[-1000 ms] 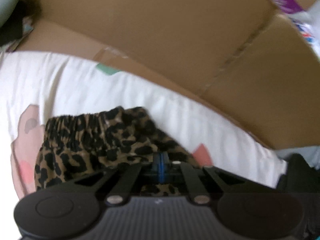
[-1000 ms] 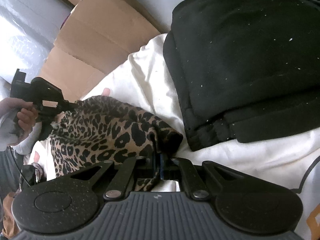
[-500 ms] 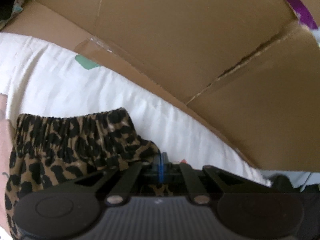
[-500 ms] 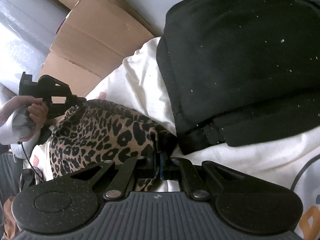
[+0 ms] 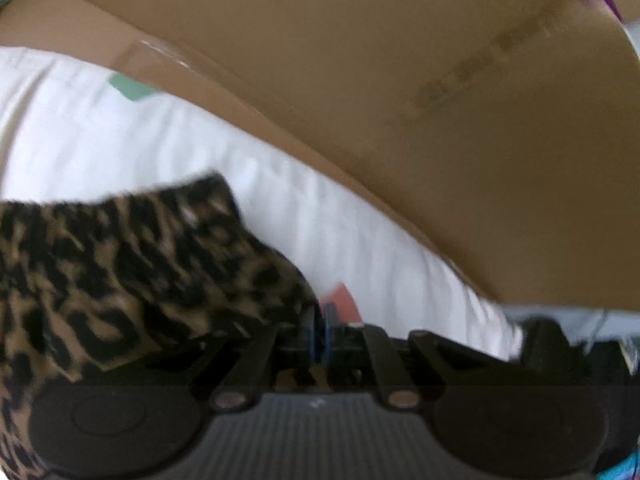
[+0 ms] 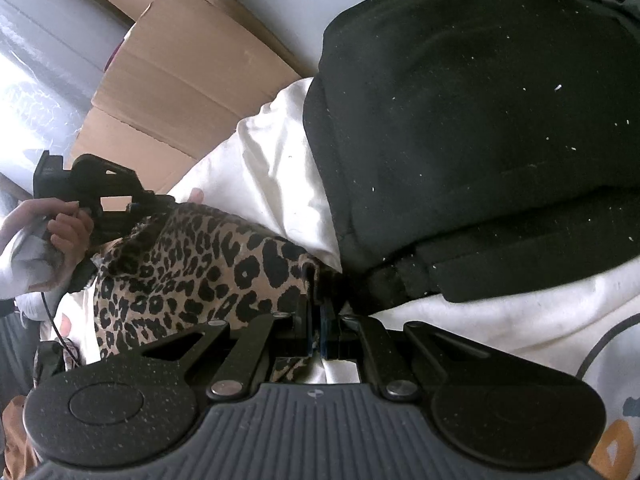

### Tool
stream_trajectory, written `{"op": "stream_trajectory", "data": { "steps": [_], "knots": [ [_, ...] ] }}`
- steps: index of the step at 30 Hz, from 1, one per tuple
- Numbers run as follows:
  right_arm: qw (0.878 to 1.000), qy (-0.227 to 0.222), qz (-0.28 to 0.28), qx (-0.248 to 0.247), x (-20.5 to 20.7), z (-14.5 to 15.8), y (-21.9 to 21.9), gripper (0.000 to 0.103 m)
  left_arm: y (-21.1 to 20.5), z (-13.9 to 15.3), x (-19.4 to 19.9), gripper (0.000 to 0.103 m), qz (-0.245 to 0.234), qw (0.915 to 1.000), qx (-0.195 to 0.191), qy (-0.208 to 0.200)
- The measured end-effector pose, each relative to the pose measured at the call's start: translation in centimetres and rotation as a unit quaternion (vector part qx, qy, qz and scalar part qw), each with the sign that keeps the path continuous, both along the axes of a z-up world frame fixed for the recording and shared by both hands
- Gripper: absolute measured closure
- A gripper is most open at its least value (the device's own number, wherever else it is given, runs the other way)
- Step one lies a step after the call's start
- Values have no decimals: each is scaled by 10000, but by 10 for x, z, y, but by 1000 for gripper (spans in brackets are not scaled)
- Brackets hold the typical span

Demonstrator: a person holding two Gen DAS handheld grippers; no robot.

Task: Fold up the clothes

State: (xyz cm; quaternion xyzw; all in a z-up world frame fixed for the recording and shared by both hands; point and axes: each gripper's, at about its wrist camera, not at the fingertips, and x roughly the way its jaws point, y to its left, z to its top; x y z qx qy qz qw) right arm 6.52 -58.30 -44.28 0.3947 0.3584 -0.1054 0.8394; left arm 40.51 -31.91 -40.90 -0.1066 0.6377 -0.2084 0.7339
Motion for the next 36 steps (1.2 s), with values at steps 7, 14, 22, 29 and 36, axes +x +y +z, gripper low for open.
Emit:
{"op": "stream_trajectory", "data": {
  "steps": [7,14,22,29,36],
  "knots": [
    [10000,14,5,-7,1,0,0,101,-22,-4,-28,98,-401,9986,84,337],
    [10000,13,11,19,0,0,-1,101,-28,-19,-39,83,-506,9974,231,452],
    [10000,17,47,40,1,0,-1,101,-38,-19,-47,77,-576,9969,443,304],
    [10000,4,45,50,1,0,-2,101,-30,-18,-51,84,-355,9979,452,311],
    [10000,5,66,27,2,0,-2,101,-24,-15,-53,86,-231,9986,359,313]
  ]
}}
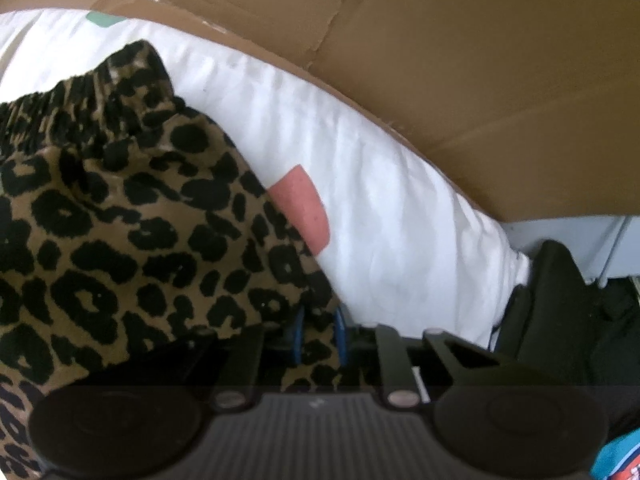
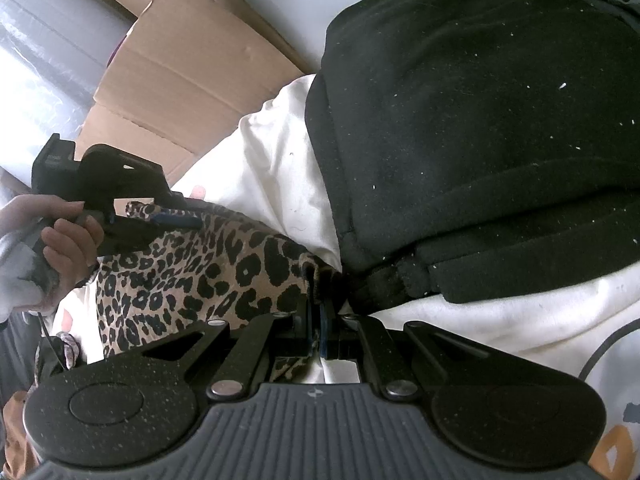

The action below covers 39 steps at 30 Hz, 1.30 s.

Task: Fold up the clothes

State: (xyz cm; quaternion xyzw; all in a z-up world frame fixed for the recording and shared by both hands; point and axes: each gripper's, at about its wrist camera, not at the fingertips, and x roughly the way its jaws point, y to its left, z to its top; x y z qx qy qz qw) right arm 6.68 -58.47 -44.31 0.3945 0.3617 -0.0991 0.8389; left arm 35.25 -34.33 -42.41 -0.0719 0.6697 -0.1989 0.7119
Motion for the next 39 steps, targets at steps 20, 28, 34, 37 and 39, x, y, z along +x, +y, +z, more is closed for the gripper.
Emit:
{"op": "stream_trajectory", "data": {
  "steps": [20,28,34,37,39],
  "knots": [
    [10000,-16,3,-2,-5,2,-1,101,-27,19,-2,103,-375,9991,-163,-145],
    [10000,-25,-34,10,-7,4,-1,101,-41,23,-3,103,-512,9981,-301,-183],
    [9999,61,-52,103,-6,3,-4,99,-40,24,-9,88,-752,9971,-110,-62],
    [9998,23,-105,148,-7,4,-6,97,-35,26,-13,83,-868,9962,41,-110],
    [9998,6,-139,145,-8,5,-6,97,-35,19,-16,71,-926,9956,121,-62]
  ]
}}
